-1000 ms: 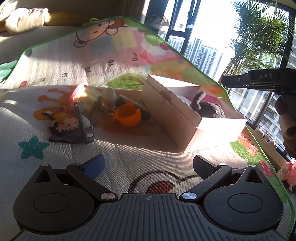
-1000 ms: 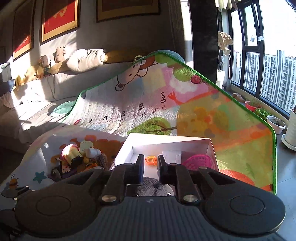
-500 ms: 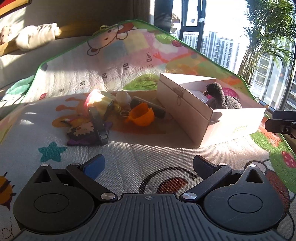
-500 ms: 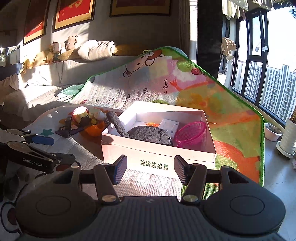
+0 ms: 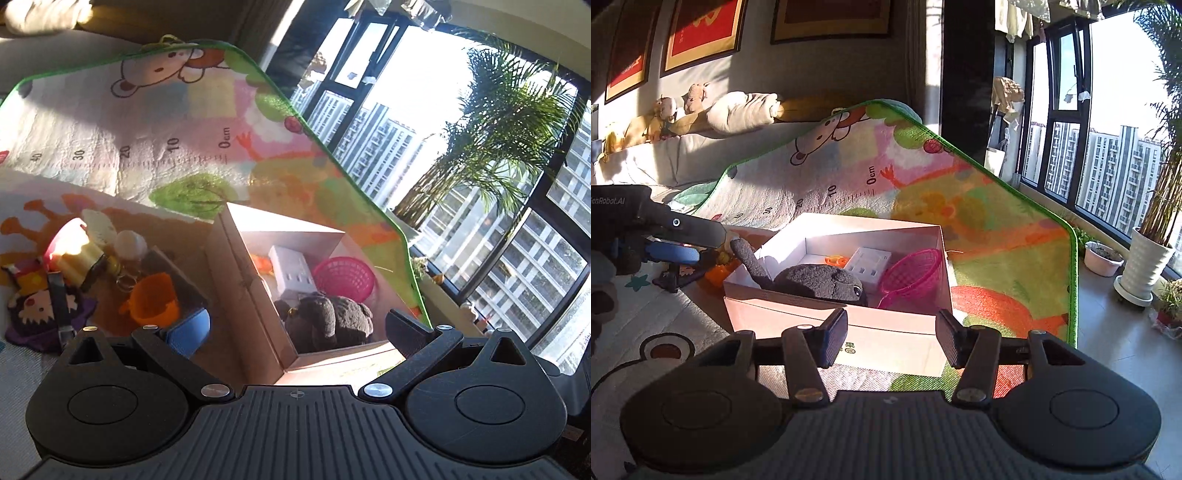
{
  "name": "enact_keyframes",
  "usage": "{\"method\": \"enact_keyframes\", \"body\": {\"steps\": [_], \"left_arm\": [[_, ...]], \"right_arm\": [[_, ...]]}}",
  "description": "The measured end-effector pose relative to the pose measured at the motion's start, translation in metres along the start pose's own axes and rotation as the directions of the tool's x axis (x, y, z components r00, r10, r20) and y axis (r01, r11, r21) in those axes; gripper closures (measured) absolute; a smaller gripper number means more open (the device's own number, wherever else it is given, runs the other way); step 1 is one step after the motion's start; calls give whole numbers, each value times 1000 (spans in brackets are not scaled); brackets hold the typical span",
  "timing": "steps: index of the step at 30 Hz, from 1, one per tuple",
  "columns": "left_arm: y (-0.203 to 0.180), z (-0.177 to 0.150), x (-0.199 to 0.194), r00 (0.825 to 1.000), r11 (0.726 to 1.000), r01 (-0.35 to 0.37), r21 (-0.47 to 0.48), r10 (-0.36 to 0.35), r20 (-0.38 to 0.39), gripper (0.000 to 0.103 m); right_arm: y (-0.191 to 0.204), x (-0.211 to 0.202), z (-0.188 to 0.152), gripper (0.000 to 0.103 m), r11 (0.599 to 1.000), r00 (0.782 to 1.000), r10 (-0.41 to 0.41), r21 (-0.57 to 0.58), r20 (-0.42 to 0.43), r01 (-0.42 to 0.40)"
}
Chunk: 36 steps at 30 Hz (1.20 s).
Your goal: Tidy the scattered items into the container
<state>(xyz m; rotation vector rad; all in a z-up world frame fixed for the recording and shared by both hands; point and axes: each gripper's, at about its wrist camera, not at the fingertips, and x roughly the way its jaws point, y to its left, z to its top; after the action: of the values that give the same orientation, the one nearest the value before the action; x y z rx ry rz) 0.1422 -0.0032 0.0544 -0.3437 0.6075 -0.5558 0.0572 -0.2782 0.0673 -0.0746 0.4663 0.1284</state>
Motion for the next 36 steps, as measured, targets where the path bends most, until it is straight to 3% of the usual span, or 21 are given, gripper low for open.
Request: {"method": "enact_keyframes", "body": {"steps": [2, 4, 8, 16, 19, 22, 23, 25, 26, 28, 31, 32, 33, 34, 35, 36], "left_arm": [[11, 7, 16, 1000, 999, 17, -41, -17, 12, 0], [30, 13, 29, 999, 987, 41, -158, -39, 18, 0], [61, 21, 50, 992, 929, 121, -350, -127, 5, 0], [62, 26, 82, 985, 921, 134, -367, -164, -52, 0], [58, 33, 65, 966, 881, 248, -403, -256, 36, 0], [41, 46, 48, 904, 833, 422, -357, -417, 96, 0], [33, 49, 45, 890, 831, 450, -327, -449, 82, 0], [13, 49, 48, 881, 850, 455, -264, -473, -5, 0], [5, 47, 51, 886, 868, 437, -237, -461, -51, 0], [-7, 43, 51, 913, 911, 384, -153, -399, -87, 0], [-1, 40, 30, 935, 933, 349, -84, -353, -32, 0], [3, 40, 20, 954, 953, 298, -53, -299, -3, 0], [5, 40, 9, 978, 978, 209, 3, -209, 26, 0], [5, 37, -1, 996, 994, 58, 97, -65, 67, 0], [3, 31, -7, 990, 971, -109, 211, 86, 115, 0], [1, 22, -11, 962, 909, -263, 324, 220, 162, 0]], "right_arm": [[-9, 1, -5, 50, 999, 1000, -10, 48, -14, 11], [-19, 0, -12, 50, 994, 1000, -2, 107, -24, 5], [-24, -7, -25, 50, 982, 999, 45, 185, -21, -40], [-17, -5, -37, 48, 972, 996, 89, 222, -29, -80], [-17, -4, -37, 47, 972, 995, 91, 220, -32, -82], [-16, -3, -37, 43, 974, 996, 88, 212, -27, -81], [-15, -1, -36, 42, 974, 996, 88, 211, -30, -79], [-11, 3, -37, 42, 975, 995, 92, 209, -41, -82], [-8, 4, -37, 42, 975, 995, 94, 206, -44, -83], [-3, 3, -37, 41, 977, 994, 100, 195, -43, -90], [3, -3, -38, 37, 981, 994, 102, 168, -33, -95], [5, -6, -38, 37, 985, 995, 97, 142, -26, -92], [7, -8, -37, 37, 989, 996, 88, 120, -21, -85], [8, -10, -37, 37, 993, 997, 77, 94, -17, -75], [9, -11, -36, 37, 994, 997, 72, 81, -14, -71], [9, -12, -35, 37, 994, 997, 75, 79, -12, -73]]}}
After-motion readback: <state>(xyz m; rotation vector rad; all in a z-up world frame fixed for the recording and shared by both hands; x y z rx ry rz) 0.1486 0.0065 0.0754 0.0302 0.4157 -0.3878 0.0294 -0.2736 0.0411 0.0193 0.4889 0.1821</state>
